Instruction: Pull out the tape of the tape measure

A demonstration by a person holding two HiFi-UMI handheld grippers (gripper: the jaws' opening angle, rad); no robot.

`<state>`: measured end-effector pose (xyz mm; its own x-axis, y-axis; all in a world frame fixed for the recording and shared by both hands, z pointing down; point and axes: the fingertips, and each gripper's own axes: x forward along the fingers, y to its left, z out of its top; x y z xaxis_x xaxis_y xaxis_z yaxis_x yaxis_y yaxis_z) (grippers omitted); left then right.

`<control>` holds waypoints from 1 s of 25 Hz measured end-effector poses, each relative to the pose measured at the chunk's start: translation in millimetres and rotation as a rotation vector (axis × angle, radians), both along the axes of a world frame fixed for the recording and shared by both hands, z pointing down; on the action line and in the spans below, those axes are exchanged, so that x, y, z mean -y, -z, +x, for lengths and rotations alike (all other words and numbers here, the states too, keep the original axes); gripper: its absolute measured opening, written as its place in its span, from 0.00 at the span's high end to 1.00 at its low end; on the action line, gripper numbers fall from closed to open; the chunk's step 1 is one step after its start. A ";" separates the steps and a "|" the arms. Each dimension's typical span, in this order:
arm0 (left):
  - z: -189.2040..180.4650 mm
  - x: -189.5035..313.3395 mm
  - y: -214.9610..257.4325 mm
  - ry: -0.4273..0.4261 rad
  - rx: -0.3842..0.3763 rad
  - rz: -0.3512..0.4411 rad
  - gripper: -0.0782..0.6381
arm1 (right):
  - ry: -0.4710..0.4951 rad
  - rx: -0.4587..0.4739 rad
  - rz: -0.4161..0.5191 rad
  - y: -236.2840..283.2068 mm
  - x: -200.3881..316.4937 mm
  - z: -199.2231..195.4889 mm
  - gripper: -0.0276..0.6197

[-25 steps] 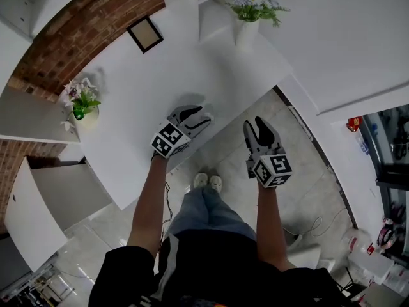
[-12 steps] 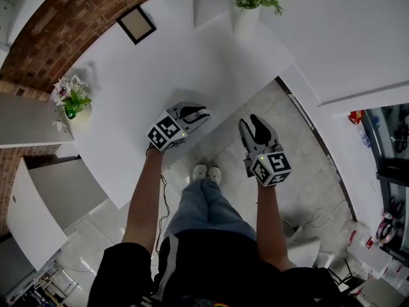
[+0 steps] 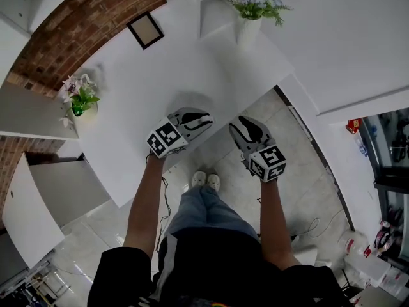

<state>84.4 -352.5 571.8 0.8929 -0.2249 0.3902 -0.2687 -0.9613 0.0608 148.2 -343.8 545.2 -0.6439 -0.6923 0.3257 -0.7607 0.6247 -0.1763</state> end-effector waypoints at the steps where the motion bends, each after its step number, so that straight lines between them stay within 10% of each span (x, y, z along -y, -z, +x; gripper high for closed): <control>1: 0.1 -3.3 5.1 -0.008 0.003 0.011 0.76 | 0.047 -0.026 0.000 0.5 -1.1 -6.8 0.75; 14: -0.5 -54.6 37.6 -0.087 0.017 0.072 0.76 | 0.810 -0.730 0.015 -43.4 -49.6 -55.5 0.73; 25: 2.2 -77.2 41.6 -0.116 0.015 0.077 0.76 | 0.900 -0.795 0.014 -56.9 -64.5 -71.5 0.80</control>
